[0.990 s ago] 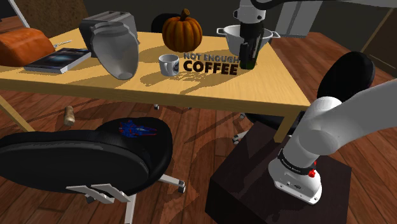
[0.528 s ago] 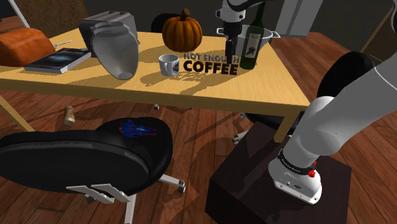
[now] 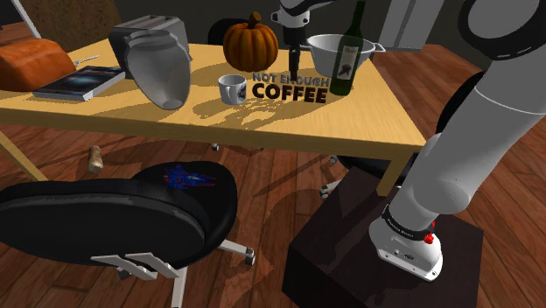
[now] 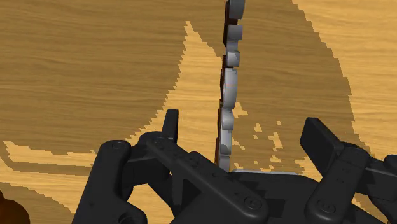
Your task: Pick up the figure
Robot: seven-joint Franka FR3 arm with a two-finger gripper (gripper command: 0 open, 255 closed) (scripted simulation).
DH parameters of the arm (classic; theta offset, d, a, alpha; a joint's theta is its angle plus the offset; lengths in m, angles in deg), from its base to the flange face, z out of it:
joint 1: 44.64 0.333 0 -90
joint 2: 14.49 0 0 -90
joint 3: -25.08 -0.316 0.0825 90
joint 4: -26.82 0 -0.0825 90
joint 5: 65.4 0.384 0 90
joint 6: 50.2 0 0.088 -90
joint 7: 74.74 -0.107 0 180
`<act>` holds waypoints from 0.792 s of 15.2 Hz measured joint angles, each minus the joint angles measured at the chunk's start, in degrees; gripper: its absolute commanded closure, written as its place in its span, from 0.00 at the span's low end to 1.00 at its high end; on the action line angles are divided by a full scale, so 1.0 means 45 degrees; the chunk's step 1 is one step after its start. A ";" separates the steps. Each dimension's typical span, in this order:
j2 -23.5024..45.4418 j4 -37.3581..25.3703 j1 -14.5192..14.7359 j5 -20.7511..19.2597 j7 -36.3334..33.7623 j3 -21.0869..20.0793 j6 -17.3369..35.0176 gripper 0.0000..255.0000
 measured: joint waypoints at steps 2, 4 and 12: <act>0.0499 -0.0444 0.0012 0.0098 0.0317 0.0013 0.0105 0.00; 0.0604 -0.0291 0.0019 0.0111 0.0354 0.0008 0.0369 0.00; 0.0679 0.0575 -0.0008 0.0098 0.0322 0.0036 0.1317 1.00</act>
